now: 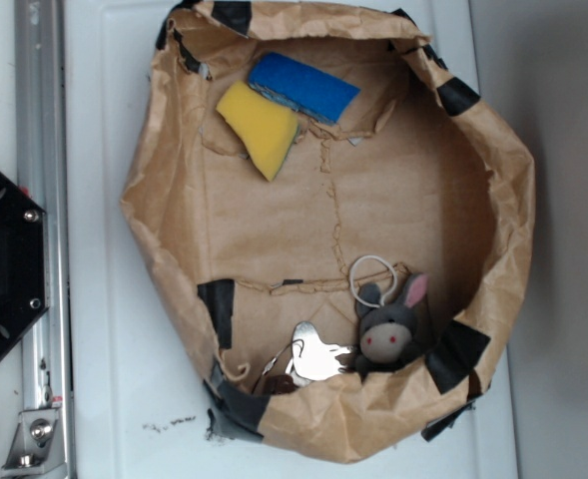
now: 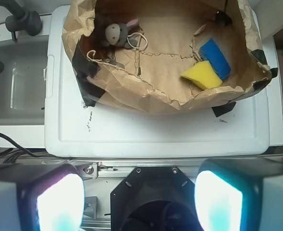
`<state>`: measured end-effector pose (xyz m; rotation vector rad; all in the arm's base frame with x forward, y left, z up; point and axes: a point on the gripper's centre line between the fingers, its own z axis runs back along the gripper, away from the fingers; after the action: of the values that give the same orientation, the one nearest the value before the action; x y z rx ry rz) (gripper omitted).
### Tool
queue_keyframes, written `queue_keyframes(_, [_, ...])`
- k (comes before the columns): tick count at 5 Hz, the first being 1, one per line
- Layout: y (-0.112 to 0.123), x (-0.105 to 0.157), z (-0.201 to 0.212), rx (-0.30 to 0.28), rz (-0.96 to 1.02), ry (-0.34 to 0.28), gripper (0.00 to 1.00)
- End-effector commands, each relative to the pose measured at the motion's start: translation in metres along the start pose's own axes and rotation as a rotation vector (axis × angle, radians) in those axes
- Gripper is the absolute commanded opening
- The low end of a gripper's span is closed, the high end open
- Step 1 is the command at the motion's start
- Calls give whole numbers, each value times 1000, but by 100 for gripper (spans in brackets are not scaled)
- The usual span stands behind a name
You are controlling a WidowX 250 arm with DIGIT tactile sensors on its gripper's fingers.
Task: Grab the silver keys.
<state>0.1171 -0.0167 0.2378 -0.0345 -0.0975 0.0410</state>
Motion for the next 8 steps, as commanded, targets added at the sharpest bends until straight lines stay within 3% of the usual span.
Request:
queue_keyframes(1, [0, 0, 0, 0, 0, 0, 100])
queue_keyframes(2, [5, 45, -14, -82, 5, 34, 100])
queue_keyframes(3, [13, 67, -29, -39, 59, -38, 100])
queue_keyframes(4, [23, 81, -49, -13, 141, -44, 100])
queue_keyframes(5, [18, 88, -66, -34, 288, -19, 100])
queue_keyframes(7, [28, 108, -72, -112, 610, 0, 100])
queue_keyframes(8, [38, 121, -81, -149, 707, -52, 100])
